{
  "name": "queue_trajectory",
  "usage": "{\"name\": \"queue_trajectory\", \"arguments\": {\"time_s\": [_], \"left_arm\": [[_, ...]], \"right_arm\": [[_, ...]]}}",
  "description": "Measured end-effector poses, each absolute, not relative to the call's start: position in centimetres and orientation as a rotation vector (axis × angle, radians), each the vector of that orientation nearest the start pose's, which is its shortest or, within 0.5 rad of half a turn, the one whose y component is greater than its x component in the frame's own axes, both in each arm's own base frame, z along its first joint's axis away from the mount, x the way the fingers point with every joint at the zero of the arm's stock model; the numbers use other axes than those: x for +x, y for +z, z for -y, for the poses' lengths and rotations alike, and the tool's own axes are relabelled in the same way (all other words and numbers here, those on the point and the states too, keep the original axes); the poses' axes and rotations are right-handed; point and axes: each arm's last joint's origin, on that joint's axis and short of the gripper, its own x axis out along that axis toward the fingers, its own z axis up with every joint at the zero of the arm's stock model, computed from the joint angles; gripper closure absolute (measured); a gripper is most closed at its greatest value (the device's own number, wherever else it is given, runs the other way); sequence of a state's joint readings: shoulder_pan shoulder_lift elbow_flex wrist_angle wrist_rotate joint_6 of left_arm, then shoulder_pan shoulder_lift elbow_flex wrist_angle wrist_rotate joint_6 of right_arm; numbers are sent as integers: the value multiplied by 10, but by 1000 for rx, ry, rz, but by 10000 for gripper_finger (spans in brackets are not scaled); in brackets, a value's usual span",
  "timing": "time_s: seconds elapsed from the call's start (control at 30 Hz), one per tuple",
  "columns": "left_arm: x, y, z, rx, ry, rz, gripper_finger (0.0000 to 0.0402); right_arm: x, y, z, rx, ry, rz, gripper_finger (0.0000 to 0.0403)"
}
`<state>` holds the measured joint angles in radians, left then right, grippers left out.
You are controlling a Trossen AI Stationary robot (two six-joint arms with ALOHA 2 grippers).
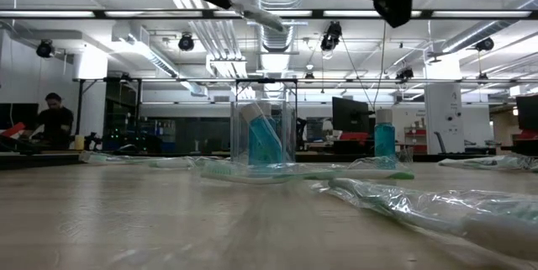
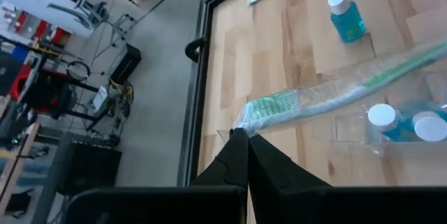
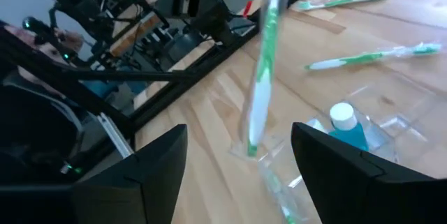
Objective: Pick & Place toothbrushing station
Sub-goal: Put the white green toothbrush into the back side of the transparent organizer
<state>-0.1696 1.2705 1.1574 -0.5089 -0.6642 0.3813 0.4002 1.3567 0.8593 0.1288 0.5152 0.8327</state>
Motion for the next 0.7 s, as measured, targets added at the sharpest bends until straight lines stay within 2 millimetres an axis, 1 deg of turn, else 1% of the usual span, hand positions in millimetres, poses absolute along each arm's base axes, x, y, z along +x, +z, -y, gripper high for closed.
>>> {"name": "queue_trajectory", "arguments": {"time_s": [0.13,0.27,0.53,0.7], "left_arm": [[266,330,29,627,337,-658,401],[267,330,30,623,309,-654,401],[267,331,30,636,302,-642,401],[270,334,31,630,292,-601,401]], "right_arm": [[289,258,-98,656,-253,-228,159],[297,258,-89,667,-270,-178,163],[304,262,-55,685,-370,-120,168],[310,258,-36,705,-365,-127,175]]}}
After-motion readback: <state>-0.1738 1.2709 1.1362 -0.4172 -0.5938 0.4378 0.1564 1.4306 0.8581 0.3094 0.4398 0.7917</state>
